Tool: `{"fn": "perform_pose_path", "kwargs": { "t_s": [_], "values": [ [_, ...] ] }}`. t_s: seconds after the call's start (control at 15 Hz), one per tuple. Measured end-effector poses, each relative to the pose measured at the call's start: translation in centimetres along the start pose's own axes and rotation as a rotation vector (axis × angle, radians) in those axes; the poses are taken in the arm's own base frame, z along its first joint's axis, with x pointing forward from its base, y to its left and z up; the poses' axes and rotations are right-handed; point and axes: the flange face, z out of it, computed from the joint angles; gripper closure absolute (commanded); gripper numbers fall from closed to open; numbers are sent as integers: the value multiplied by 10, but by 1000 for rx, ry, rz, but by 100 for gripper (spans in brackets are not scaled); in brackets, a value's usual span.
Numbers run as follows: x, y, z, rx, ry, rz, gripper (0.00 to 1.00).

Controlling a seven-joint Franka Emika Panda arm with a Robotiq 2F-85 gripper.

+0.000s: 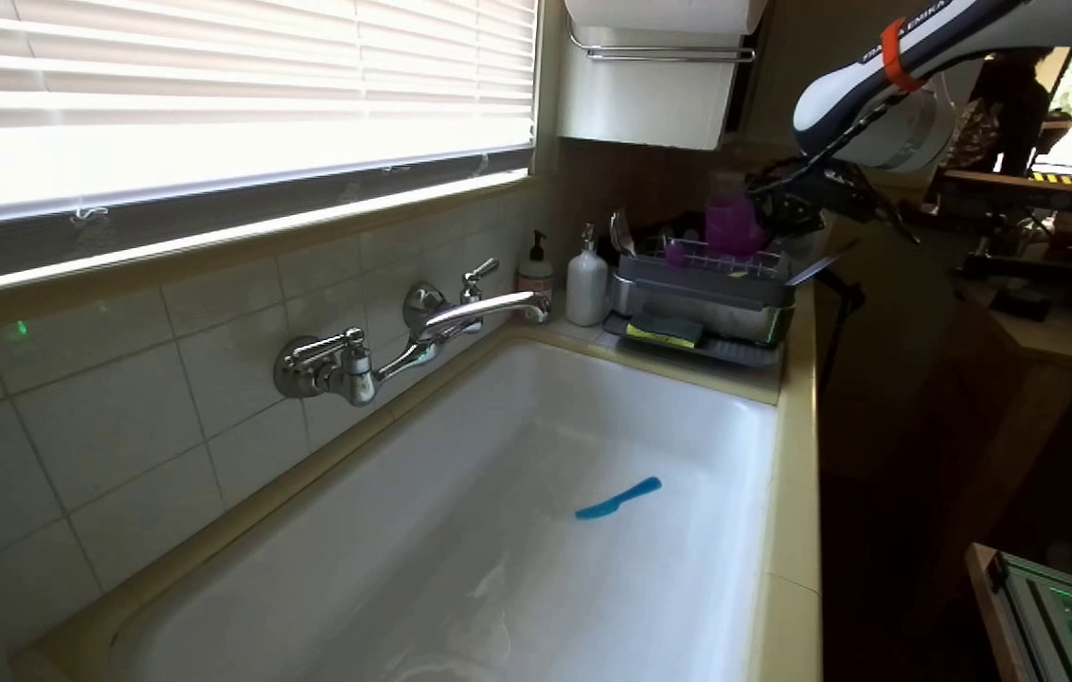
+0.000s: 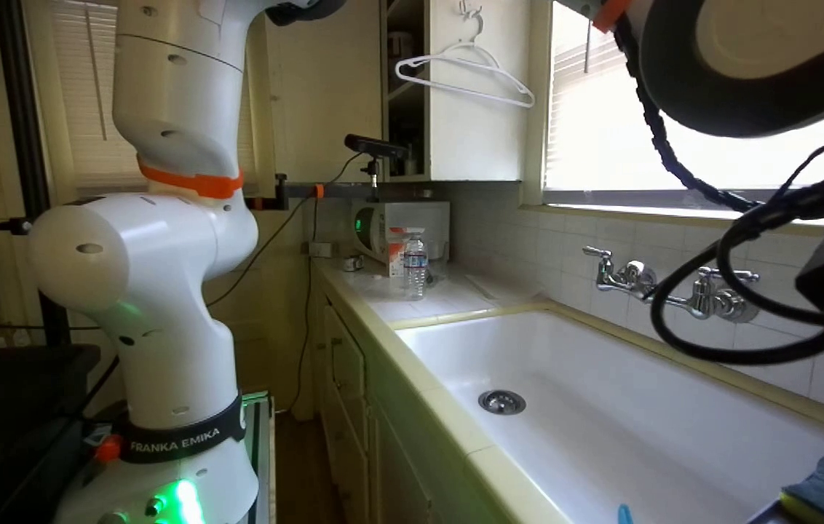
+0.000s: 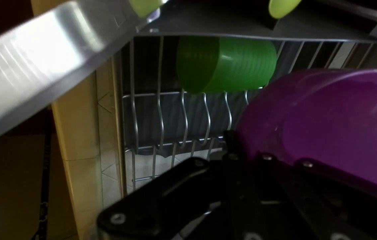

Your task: Put the purple cup in the purple bowl then place the bowl on the dishrack.

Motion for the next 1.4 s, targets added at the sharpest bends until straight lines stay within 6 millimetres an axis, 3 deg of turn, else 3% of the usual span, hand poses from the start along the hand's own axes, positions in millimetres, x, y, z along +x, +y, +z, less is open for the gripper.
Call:
{"fn": "perform_pose_path", "kwargs": {
  "t_s": [0.6,1.4],
  "values": [
    [16,-5,17,-38,-23,39,99],
    [14,-17,48,-96,-54,-19,99]
  ]
}}
